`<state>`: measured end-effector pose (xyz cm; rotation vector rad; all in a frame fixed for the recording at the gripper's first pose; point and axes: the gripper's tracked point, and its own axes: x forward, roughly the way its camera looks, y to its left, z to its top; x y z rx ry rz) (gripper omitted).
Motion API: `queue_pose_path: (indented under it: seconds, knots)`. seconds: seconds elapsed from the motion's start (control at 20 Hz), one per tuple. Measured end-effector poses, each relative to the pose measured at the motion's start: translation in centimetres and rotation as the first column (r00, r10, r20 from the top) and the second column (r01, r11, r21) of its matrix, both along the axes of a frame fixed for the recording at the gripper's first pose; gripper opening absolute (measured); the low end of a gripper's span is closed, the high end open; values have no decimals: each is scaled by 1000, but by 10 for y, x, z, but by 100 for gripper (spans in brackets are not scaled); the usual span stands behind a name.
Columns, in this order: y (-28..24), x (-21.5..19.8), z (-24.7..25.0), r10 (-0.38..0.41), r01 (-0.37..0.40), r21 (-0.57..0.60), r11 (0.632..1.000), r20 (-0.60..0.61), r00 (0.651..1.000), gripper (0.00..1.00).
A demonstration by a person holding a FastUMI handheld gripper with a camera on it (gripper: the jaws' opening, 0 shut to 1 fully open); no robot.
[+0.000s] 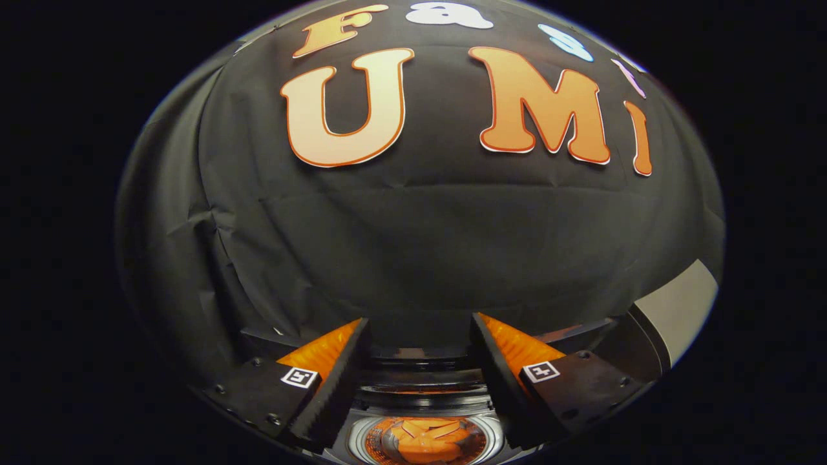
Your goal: Put the clothes into the washing machine and then close the washing machine lid.
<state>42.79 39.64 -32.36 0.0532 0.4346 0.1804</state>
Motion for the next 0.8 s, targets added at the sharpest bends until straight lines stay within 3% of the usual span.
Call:
queue_pose_path:
  seconds: [0.8]
  knots:
    - [-6,-64,-5,6,-5,-9,1000,55,998,100]
